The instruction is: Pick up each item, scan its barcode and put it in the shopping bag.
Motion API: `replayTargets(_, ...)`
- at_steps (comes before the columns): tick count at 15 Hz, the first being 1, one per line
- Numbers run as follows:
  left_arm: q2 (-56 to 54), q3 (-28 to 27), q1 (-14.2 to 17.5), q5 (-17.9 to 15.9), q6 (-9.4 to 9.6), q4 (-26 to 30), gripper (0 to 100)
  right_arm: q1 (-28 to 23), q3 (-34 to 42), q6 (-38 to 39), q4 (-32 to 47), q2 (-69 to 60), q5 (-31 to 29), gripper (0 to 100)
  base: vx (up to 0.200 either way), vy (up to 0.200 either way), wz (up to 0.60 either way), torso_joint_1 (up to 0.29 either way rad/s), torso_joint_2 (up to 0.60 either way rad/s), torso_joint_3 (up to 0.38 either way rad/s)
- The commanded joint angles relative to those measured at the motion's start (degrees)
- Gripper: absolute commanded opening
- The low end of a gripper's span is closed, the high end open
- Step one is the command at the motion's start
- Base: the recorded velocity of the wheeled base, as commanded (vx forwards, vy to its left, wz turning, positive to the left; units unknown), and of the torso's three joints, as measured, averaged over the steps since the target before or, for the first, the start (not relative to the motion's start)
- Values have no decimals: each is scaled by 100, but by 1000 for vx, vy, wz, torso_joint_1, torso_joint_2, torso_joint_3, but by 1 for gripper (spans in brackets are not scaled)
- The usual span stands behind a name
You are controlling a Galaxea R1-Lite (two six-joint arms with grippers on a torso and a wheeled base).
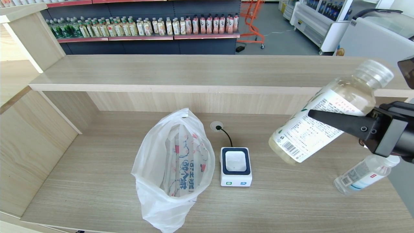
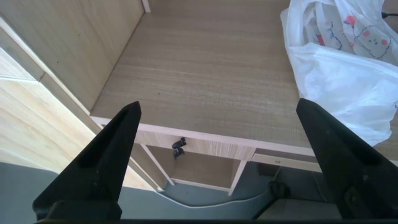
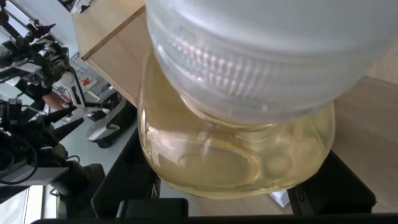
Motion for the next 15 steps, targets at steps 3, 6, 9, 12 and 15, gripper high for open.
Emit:
replayTargets(3, -2, 0, 1, 2, 9, 1, 100, -31, 247, 1, -9, -278, -5, 0, 0, 0, 0, 0, 0, 0)
replayTargets(6, -2, 0, 1, 2, 9, 1, 100, -31, 282, 1, -9, -322, -5, 0, 0, 0, 0, 0, 0, 0)
replayTargets(9, 6, 0, 1, 2, 0, 1, 100, -31, 344, 1, -9, -340, -5, 0, -133, 0, 0, 2, -2, 5)
replayTargets(12, 6, 0, 1, 2, 0, 1, 100, -31, 493, 1, -9, -375, -5, 0, -67, 0, 0, 2, 1, 1)
replayTargets(15, -2, 0, 1, 2, 0, 1, 100, -163, 634, 10, -9, -375, -13, 0, 0, 0, 0, 0, 0, 0)
